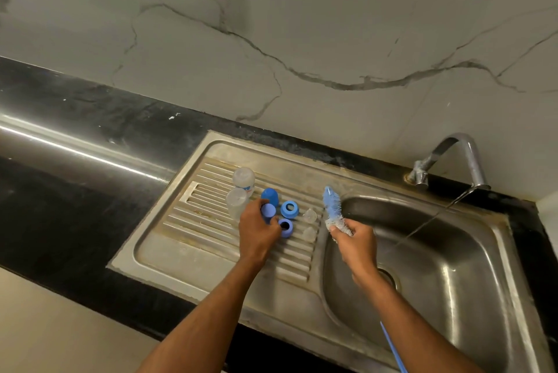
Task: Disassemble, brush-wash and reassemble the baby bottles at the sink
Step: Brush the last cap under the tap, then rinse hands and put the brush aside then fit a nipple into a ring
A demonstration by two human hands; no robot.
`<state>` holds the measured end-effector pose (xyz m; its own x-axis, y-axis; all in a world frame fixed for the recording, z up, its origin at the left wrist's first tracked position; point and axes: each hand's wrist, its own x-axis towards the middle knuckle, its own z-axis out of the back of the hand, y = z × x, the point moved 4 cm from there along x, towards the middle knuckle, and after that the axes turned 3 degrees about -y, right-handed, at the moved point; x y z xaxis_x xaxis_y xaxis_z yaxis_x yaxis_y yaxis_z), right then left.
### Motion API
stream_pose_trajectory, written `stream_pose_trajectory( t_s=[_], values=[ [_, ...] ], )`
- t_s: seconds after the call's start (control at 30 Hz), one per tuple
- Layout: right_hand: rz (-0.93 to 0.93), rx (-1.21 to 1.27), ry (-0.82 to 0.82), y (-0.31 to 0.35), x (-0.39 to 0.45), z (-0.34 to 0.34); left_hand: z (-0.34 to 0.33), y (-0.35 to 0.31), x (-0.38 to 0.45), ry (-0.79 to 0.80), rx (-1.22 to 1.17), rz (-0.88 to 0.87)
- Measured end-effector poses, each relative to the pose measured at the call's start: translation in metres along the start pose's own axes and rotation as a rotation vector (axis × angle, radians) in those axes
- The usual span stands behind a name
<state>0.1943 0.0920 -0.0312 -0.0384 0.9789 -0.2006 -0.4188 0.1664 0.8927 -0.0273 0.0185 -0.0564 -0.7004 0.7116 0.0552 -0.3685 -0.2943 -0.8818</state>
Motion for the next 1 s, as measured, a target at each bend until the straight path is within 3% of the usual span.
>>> stream_pose_trajectory(
  t_s=[0.73,1.0],
  values=[
    [-0.030,0.019,-0.027,-0.009,0.007,0.009,-0.012,-0.020,0.004,0.025,0.077,-0.093],
    [-0.069,0.008,-0.102,-0.025,0.011,0.049,-0.058,-0.055,-0.005,0.096,0.048,-0.131]
  ],
)
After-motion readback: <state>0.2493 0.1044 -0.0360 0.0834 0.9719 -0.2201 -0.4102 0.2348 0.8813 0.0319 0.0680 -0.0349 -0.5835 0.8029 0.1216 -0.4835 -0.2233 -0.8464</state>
